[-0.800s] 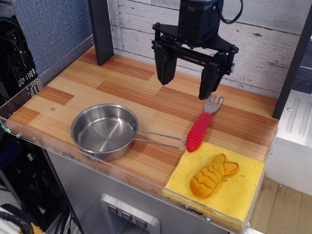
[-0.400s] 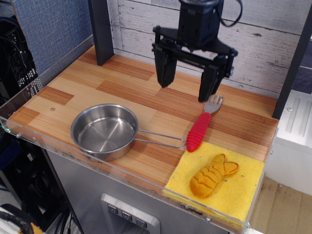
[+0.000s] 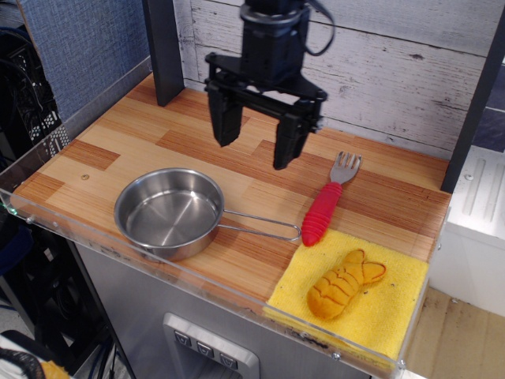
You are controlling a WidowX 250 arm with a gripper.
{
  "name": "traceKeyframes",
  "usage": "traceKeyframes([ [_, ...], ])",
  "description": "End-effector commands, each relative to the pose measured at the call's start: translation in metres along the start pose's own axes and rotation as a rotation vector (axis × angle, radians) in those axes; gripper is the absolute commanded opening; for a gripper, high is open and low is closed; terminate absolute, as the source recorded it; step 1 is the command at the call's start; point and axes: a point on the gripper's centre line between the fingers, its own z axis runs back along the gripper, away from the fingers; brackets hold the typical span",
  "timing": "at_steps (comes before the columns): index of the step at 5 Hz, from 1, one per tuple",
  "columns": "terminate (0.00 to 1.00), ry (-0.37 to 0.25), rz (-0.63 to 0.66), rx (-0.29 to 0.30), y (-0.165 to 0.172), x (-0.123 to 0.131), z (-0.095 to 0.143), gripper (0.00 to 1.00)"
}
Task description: Move the pot left side of the table
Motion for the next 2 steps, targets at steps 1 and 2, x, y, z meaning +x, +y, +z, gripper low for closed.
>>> traceKeyframes([
  [1,0.0,-0.05,-0.151,0.053,0.024,-0.032,-0.006,1.0],
  [2,0.0,-0.036,-0.18,0.072,0.018,-0.055,-0.017,1.0],
])
